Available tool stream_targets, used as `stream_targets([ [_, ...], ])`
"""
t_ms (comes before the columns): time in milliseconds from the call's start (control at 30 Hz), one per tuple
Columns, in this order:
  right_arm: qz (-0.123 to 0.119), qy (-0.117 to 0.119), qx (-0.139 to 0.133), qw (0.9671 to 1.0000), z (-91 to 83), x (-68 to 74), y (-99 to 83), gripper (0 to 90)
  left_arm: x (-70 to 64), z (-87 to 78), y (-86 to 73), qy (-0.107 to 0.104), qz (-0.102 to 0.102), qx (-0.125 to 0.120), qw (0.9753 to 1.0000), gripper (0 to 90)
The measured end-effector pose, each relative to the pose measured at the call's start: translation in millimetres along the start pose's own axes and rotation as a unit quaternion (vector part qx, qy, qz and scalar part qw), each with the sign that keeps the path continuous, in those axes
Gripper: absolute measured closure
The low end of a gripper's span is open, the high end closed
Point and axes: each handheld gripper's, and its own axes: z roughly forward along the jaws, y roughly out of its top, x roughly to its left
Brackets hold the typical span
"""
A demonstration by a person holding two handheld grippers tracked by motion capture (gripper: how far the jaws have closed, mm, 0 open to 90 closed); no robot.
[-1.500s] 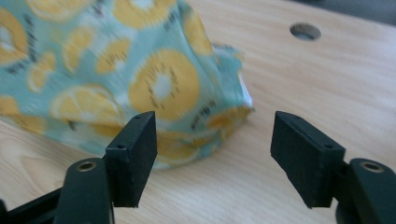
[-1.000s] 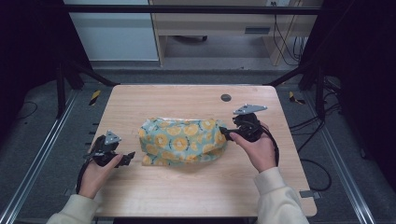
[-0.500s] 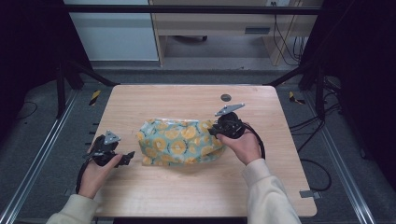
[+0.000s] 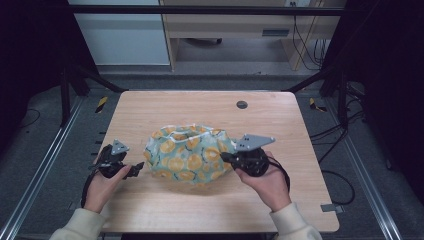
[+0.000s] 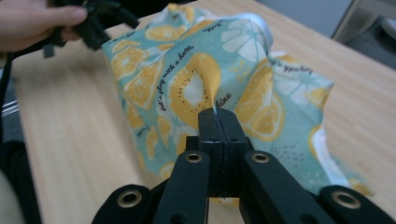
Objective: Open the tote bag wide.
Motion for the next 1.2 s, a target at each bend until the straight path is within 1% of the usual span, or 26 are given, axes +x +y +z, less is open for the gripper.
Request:
stream_targets([
  [67, 0.001, 0.006, 0.004, 1.0, -0.9, 8.6, -11.9, 90.0, -0.2, -1.7, 0.7, -0.001, 0.0, -0.002, 1.0, 10.9],
  [133, 0.002, 0.013, 0.017, 0.9998, 2.1, 16.2, -25.4, 90.0, -0.4, -3.7, 1.7, -0.001, 0.0, -0.008, 1.0, 12.0],
  [200, 0.005, 0.019, 0.031, 0.9993, 7.0, 20.8, -38.3, 90.0, -0.7, -6.3, 2.9, -0.001, 0.0, -0.013, 0.9999, 13.5],
  [267, 0.007, 0.02, 0.043, 0.9989, 12.0, 22.4, -48.6, 90.0, -1.5, -8.2, 3.9, -0.003, 0.001, -0.016, 0.9999, 14.8],
  [333, 0.014, 0.018, 0.05, 0.9985, 15.0, 20.6, -55.7, 89.4, -2.4, -10.7, 5.5, -0.009, -0.001, -0.02, 0.9998, 15.4],
  [400, 0.016, 0.007, 0.054, 0.9984, 14.9, 17.2, -57.6, 86.4, -3.1, -15.4, 9.7, -0.008, 0.001, -0.029, 0.9995, 16.6],
  [433, 0.016, 0.007, 0.054, 0.9984, 14.9, 17.2, -57.6, 86.4, -3.1, -15.4, 9.7, -0.008, 0.001, -0.029, 0.9995, 17.2],
  [467, 0.024, 0.002, 0.049, 0.9985, 12.4, 13.3, -56.5, 79.3, -4.2, -20.3, 15.5, -0.014, 0.003, -0.04, 0.9991, 17.5],
  [533, 0.027, -0.005, 0.05, 0.9984, 9.3, 10.1, -53.6, 72.6, -6.0, -24.5, 22.5, -0.019, 0.012, -0.04, 0.999, 17.9],
  [567, 0.029, -0.008, 0.049, 0.9983, 7.6, 8.2, -51.9, 68.0, -6.0, -24.5, 22.5, -0.019, 0.012, -0.04, 0.999, 17.9],
  [600, 0.033, -0.011, 0.049, 0.9982, 5.9, 6.6, -49.6, 62.9, -8.2, -27.4, 29.6, -0.026, 0.021, -0.041, 0.9986, 18.1],
  [633, 0.033, -0.011, 0.049, 0.9982, 5.9, 6.6, -49.6, 62.9, -8.2, -27.4, 29.6, -0.026, 0.021, -0.041, 0.9986, 18.5],
  [667, 0.033, -0.014, 0.049, 0.9982, 3.9, 5.2, -46.9, 60.1, -9.1, -29.7, 35.2, -0.029, 0.026, -0.04, 0.9984, 18.5],
  [700, 0.036, -0.02, 0.045, 0.9981, 0.3, 3.4, -42.3, 54.9, -9.3, -31.1, 39.2, -0.032, 0.03, -0.039, 0.9983, 18.6],
  [733, 0.039, -0.025, 0.04, 0.9981, -3.8, 0.4, -36.5, 52.7, -9.6, -32.7, 45.4, -0.033, 0.034, -0.04, 0.998, 19.1],
  [800, 0.037, -0.031, 0.037, 0.9982, -6.3, -3.7, -30.6, 52.7, -9.6, -34.3, 53.8, -0.035, 0.037, -0.042, 0.9978, 19.6],
  [833, 0.038, -0.033, 0.036, 0.998, -6.4, -5.9, -28.1, 52.8, -10.1, -35.2, 60.4, -0.036, 0.04, -0.044, 0.9976, 19.7],
  [933, 0.039, -0.046, 0.04, 0.9974, -1.5, -18.4, -16.8, 55.7, -13.0, -36.8, 75.1, -0.035, 0.055, -0.047, 0.9968, 21.1],
  [967, 0.041, -0.049, 0.041, 0.9971, 0.3, -21.9, -14.4, 56.7, -14.5, -36.2, 81.6, -0.041, 0.057, -0.047, 0.9964, 21.2],
  [1033, 0.05, -0.054, 0.045, 0.9963, 7.6, -34.9, -7.2, 58.1, -18.0, -33.1, 91.0, -0.058, 0.062, -0.047, 0.9953, 21.5],
  [1067, 0.054, -0.06, 0.048, 0.9956, 11.5, -40.6, -4.0, 58.8, -19.9, -30.5, 95.1, -0.058, 0.069, -0.044, 0.9949, 21.6],
  [1100, 0.054, -0.06, 0.048, 0.9956, 11.5, -40.6, -4.0, 58.8, -19.9, -30.5, 95.1, -0.058, 0.069, -0.044, 0.9949, 21.8],
  [1133, 0.061, -0.064, 0.048, 0.9949, 16.1, -46.2, -1.2, 58.9, -22.7, -26.2, 99.6, -0.057, 0.076, -0.039, 0.9947, 21.8],
  [1167, 0.072, -0.066, 0.052, 0.9938, 27.7, -58.7, 3.9, 57.3, -25.7, -19.4, 104.8, -0.059, 0.088, -0.029, 0.9939, 21.2],
  [1200, 0.076, -0.068, 0.055, 0.9932, 31.8, -62.5, 5.2, 55.7, -27.9, -15.2, 107.0, -0.061, 0.092, -0.026, 0.9936, 20.4],
])
